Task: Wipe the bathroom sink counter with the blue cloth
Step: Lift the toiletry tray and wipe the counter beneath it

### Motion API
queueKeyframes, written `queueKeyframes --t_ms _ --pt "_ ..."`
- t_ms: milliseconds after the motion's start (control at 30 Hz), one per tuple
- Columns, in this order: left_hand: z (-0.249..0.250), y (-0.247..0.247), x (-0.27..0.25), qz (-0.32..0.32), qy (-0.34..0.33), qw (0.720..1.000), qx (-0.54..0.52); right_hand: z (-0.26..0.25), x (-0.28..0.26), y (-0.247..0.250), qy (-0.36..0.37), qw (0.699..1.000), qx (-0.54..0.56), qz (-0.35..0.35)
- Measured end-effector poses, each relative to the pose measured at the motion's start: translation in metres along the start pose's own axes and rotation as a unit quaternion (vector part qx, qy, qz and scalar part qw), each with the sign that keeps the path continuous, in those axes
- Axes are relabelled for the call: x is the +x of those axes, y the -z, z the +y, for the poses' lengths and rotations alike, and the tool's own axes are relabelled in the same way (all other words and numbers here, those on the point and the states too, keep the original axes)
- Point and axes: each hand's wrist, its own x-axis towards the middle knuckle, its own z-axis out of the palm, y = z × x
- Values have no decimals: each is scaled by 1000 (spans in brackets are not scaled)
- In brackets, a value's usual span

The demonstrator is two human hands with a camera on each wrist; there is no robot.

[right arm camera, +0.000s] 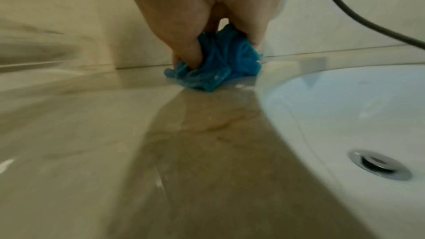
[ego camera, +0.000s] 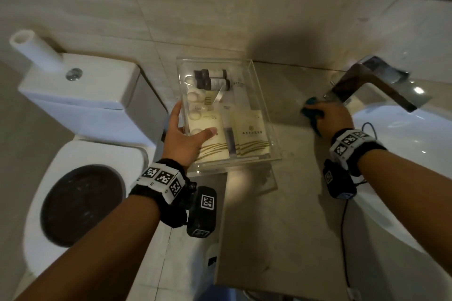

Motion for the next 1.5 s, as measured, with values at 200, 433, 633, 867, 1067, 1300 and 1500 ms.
queueKeyframes --t_ms 200,433,633,867,1067,1300,1500 --pt "2 -1 -1 -1 14 1000 -8 -17 -38 -2 23 997 2 -77" --pt "4 -3 1 5 24 999 -24 11 -21 3 -28 999 -10 16" --pt "8 -2 0 -7 24 1000 -18 -6 -45 -7 18 999 -21 -41" --pt "11 -3 4 -15 24 1000 -7 -2 -47 -15 111 992 -3 -67" --pt "9 -3 7 -17 23 1000 -8 14 -14 5 -71 997 -18 0" --pt "12 -28 11 -34 23 999 -12 -10 -85 -15 102 990 -15 -94" --pt "12 -44 22 -53 0 998 18 17 -49 -6 18 1000 21 0"
